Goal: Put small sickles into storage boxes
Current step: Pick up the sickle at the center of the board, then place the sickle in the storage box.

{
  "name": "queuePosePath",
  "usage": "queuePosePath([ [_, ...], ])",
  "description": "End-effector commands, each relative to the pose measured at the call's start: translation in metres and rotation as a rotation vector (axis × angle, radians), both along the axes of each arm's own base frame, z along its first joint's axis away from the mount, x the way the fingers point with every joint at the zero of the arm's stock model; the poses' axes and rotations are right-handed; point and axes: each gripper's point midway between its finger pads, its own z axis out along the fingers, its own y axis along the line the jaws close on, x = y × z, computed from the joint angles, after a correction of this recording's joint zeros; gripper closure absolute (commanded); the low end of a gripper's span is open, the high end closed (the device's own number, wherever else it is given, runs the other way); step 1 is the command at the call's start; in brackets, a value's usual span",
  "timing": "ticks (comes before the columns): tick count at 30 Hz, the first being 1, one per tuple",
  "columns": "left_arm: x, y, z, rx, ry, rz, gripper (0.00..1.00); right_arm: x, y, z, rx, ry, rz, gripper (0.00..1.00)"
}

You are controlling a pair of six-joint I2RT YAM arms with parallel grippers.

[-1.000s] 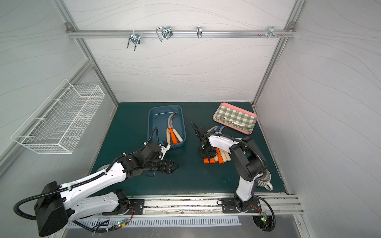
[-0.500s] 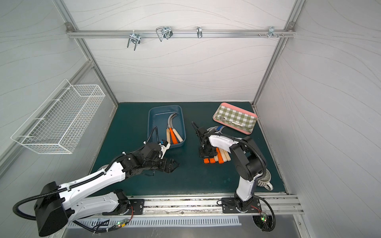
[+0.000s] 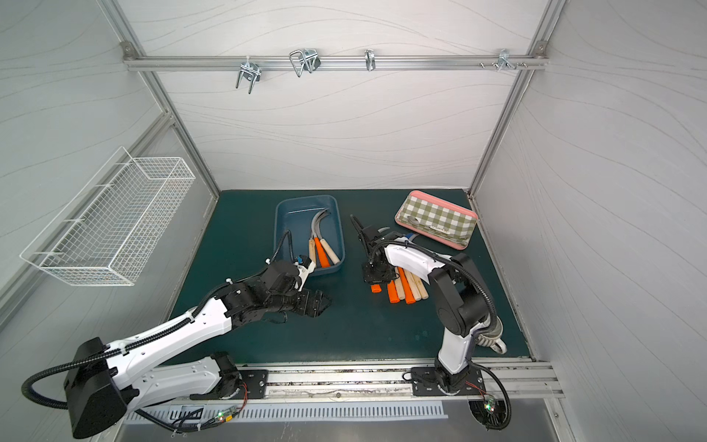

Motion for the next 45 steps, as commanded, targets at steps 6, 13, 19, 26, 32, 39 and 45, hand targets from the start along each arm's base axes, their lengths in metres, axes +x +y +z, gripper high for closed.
queuePosePath([
  [6,0.015,-0.001,0.025,0.025,-0.06,0.023,0.01,0.002,0.011,0.025,0.022,-0.009,0.018,0.88],
  [13,0.02,-0.004,0.034,0.038,-0.057,0.032,0.01,0.011,0.022,0.049,0.052,-0.037,0.025,0.88],
  [19,0.027,-0.005,0.047,0.041,-0.063,0.037,0.01,0.017,0.034,0.069,0.078,-0.065,0.042,0.87],
  [26,0.037,0.004,0.062,0.022,-0.06,0.064,0.01,0.026,0.051,0.092,0.116,-0.093,0.063,0.87],
  [32,0.048,0.017,0.076,0.014,-0.069,0.098,0.01,0.035,0.069,0.106,0.147,-0.112,0.09,0.87],
  [39,0.056,0.03,0.085,0.005,-0.075,0.139,0.01,0.045,0.094,0.116,0.185,-0.121,0.118,0.87],
  [45,0.06,0.041,0.087,-0.002,-0.075,0.181,0.01,0.051,0.115,0.115,0.203,-0.117,0.146,0.87],
])
